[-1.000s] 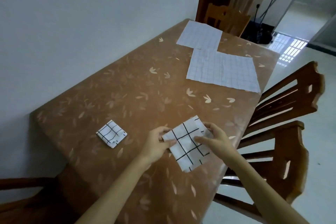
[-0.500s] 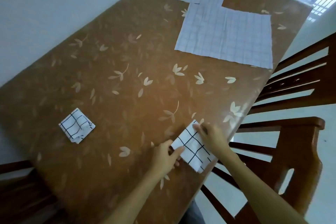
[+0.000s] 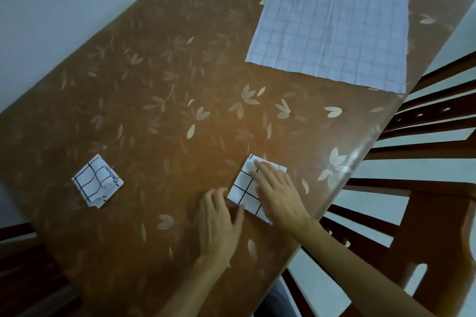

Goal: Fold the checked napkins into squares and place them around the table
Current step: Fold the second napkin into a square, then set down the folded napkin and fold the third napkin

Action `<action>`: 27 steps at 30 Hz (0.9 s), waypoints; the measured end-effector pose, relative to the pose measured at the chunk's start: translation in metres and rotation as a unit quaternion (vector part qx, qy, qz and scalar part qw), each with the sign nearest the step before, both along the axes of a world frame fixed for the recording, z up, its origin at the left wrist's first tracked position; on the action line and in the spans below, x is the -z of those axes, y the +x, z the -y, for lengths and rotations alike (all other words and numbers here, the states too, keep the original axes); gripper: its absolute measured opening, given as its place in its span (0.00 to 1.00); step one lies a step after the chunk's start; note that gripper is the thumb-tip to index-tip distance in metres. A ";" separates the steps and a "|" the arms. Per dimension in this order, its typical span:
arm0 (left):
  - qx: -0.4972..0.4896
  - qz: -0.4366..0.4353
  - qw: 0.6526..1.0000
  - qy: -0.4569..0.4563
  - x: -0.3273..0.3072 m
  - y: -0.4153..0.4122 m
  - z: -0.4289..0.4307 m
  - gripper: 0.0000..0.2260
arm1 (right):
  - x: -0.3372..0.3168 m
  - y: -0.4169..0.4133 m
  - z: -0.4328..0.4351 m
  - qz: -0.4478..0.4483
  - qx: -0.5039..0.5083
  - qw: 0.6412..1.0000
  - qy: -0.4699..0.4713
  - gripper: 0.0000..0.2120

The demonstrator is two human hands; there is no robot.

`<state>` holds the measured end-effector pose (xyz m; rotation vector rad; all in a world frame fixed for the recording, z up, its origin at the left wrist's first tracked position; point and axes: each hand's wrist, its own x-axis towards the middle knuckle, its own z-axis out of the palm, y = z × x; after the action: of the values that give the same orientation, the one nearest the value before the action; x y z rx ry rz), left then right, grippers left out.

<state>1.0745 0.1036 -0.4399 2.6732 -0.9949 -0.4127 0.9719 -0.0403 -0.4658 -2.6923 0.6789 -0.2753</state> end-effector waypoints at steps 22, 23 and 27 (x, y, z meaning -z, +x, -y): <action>0.106 -0.090 0.984 0.115 -0.038 -0.004 -0.005 0.24 | -0.059 0.001 0.017 -0.194 -0.029 0.977 0.082 0.23; 0.102 -0.097 0.984 0.109 -0.047 -0.003 -0.006 0.22 | -0.070 0.001 0.015 -0.175 -0.028 0.981 0.076 0.21; 0.105 -0.099 0.986 0.082 -0.088 0.002 -0.016 0.19 | -0.116 -0.011 -0.006 -0.128 0.005 0.989 0.073 0.17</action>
<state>1.0765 0.1196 -0.3517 2.6091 -1.2326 -0.8202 0.9607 -0.0343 -0.3496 -2.6066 0.7526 0.1176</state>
